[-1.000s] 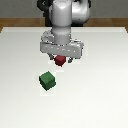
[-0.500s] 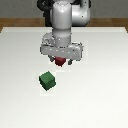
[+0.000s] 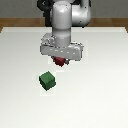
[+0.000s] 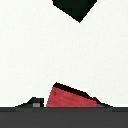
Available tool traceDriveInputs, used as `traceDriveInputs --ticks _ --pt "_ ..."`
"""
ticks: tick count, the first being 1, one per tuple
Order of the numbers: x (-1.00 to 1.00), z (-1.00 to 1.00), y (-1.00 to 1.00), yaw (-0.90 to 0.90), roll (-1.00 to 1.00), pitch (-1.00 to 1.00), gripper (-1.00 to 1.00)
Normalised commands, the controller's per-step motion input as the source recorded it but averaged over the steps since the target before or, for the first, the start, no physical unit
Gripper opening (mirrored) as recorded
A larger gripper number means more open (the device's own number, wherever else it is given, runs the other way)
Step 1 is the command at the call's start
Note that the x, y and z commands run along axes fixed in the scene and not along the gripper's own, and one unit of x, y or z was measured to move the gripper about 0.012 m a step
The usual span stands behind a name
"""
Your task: Place the red cube on top of the green cube.
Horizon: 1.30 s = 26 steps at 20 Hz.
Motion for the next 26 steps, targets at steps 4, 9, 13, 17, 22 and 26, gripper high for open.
traceDriveInputs --ticks 4,9,13,17,22,26 --pt "0.00 0.25 0.00 0.00 0.00 0.00 -1.00" --pt "0.00 0.80 0.00 0.00 0.00 0.00 -1.00" --pt "0.25 0.75 0.00 0.00 0.00 0.00 -1.00" --pt "0.50 0.00 0.00 0.00 0.00 0.00 -1.00" --pt "1.00 0.00 0.00 0.00 0.00 0.00 -1.00" --pt "0.50 0.00 -0.12 0.00 0.00 0.00 -1.00"
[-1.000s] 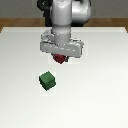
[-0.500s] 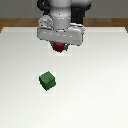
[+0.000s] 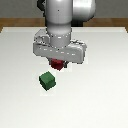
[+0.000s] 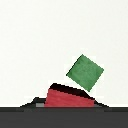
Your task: Place the red cube on top of the green cube.
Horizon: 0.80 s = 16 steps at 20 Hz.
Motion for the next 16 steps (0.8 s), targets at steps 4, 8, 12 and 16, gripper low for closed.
traceDriveInputs --ticks 4,8,12,16 --pt "0.00 0.00 -0.50 0.00 0.00 0.00 -1.00" --pt "0.00 0.00 -0.25 0.00 0.00 0.00 -1.00" --pt "0.00 0.00 0.00 0.00 0.00 0.00 -1.00" --pt "0.25 0.00 0.00 0.00 0.00 0.00 -1.00"
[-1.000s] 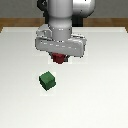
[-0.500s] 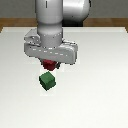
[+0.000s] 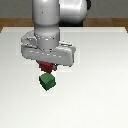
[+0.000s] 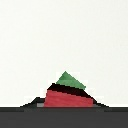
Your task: Place the red cube on top of the green cube.
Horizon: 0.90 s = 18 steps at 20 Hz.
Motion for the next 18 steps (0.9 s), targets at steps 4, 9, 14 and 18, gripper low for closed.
traceDriveInputs --ticks 4,9,14,18 --pt "0.00 -0.25 0.00 0.00 0.00 0.00 -1.00" --pt "0.00 -0.20 -0.20 0.00 0.00 0.00 -1.00" --pt "0.00 -0.40 0.00 0.00 0.00 0.00 -1.00" --pt "0.00 0.00 0.00 0.00 0.00 0.00 1.00"
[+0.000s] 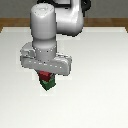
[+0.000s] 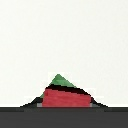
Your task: Place the red cube on top of the green cube.
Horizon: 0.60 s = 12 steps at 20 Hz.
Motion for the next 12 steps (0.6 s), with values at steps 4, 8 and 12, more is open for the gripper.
traceDriveInputs --ticks 4,8,12 --pt "0.00 0.00 0.00 0.00 0.00 0.00 1.00" --pt "0.00 0.00 0.00 0.00 0.00 0.00 1.00" --pt "0.00 0.00 0.00 0.00 0.00 0.00 1.00"
